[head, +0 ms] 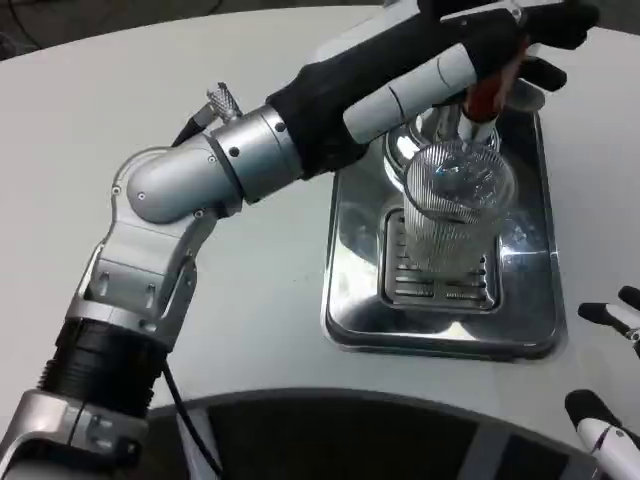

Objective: Grasp the cup under the faucet to collect the drink, then remove the cup.

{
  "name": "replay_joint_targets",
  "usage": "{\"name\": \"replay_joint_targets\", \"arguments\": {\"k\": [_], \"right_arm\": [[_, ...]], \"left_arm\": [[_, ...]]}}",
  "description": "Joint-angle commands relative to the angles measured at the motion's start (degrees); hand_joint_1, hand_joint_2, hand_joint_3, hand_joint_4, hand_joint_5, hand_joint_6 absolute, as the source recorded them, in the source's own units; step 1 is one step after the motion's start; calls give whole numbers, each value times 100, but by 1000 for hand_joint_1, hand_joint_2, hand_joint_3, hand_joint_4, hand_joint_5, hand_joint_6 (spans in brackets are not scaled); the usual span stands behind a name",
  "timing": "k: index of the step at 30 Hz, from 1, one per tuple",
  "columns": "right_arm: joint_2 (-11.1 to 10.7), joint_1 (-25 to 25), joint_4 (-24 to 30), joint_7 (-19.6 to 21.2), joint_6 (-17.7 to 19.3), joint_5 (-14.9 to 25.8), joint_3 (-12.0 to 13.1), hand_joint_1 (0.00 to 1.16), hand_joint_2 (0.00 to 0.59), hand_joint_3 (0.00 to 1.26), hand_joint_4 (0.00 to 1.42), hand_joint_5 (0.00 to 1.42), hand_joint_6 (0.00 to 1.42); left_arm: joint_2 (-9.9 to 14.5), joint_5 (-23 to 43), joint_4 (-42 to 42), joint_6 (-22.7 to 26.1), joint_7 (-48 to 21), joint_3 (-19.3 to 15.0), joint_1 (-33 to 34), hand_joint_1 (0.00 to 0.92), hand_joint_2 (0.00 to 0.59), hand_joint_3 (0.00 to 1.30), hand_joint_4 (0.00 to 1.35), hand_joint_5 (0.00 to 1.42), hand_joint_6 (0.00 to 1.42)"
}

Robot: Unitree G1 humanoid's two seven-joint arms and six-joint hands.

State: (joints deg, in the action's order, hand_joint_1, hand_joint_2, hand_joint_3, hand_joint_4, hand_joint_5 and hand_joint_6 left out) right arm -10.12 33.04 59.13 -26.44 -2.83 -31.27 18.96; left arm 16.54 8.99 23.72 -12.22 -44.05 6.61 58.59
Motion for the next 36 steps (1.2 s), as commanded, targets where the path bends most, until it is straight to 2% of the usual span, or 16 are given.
{"name": "replay_joint_targets", "arguments": {"k": [1, 14, 26, 33, 36], "right_arm": [[-14, 96, 87, 62, 7, 4, 2, 215, 420, 146, 0, 0, 0], [-33, -129, 87, 29, -254, 31, -79, 215, 420, 146, 0, 0, 0], [-45, -261, 79, 71, -523, 238, -198, 216, 423, 136, 0, 0, 0], [-46, -314, 5, 101, -604, 476, -169, 219, 432, 127, 0, 0, 0], [-17, -340, -71, 130, -626, 700, -153, 220, 434, 121, 0, 0, 0]], "left_arm": [[64, -323, 179, -97, -139, 198, -75, 0, 106, 168, 102, 209, 245], [156, -842, 325, -756, -65, 403, -93, 0, 96, 129, 41, 137, 177], [245, -1192, 474, -1248, -1, 637, 17, 0, 95, 91, 0, 86, 143], [269, -1272, 493, -1338, 6, 738, 56, 0, 95, 85, 0, 81, 139], [286, -1288, 471, -1363, 11, 789, 56, 0, 95, 79, 0, 73, 126]]}}
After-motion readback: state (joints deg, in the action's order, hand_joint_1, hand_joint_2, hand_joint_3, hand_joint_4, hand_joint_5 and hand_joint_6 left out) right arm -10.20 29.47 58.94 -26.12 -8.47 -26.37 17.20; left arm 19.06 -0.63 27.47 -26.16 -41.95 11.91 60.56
